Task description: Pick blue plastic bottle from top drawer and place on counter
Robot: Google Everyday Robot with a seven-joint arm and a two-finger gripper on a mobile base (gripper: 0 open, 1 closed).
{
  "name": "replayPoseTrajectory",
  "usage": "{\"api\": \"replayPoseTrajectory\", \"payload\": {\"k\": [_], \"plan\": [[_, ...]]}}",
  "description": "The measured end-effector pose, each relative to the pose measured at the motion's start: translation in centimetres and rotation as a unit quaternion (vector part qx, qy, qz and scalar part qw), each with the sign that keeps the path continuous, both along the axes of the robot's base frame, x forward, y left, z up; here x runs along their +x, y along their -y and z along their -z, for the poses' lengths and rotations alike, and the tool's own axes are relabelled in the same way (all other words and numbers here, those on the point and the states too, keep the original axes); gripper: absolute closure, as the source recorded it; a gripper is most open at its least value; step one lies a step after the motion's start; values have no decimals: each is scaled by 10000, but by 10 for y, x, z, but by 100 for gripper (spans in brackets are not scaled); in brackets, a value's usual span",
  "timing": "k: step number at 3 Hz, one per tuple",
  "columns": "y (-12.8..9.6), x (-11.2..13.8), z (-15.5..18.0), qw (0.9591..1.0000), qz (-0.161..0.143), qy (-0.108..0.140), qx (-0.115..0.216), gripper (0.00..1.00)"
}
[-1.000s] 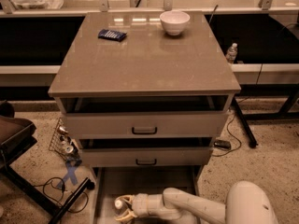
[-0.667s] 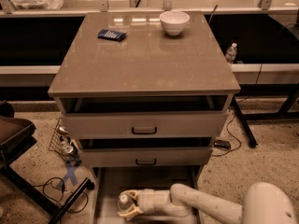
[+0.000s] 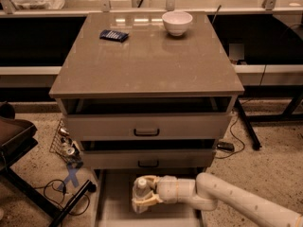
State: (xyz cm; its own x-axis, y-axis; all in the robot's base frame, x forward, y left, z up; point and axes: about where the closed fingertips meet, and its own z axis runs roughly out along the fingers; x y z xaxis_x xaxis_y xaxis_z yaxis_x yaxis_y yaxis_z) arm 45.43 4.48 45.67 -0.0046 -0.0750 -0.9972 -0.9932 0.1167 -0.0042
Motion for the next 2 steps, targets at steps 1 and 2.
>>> {"api": "replayPoseTrajectory", "payload": {"k": [1, 2], "plan": [[19, 5, -63, 9998, 180, -19, 29, 100], [24, 4, -98, 9998, 115, 160, 45, 100]]}}
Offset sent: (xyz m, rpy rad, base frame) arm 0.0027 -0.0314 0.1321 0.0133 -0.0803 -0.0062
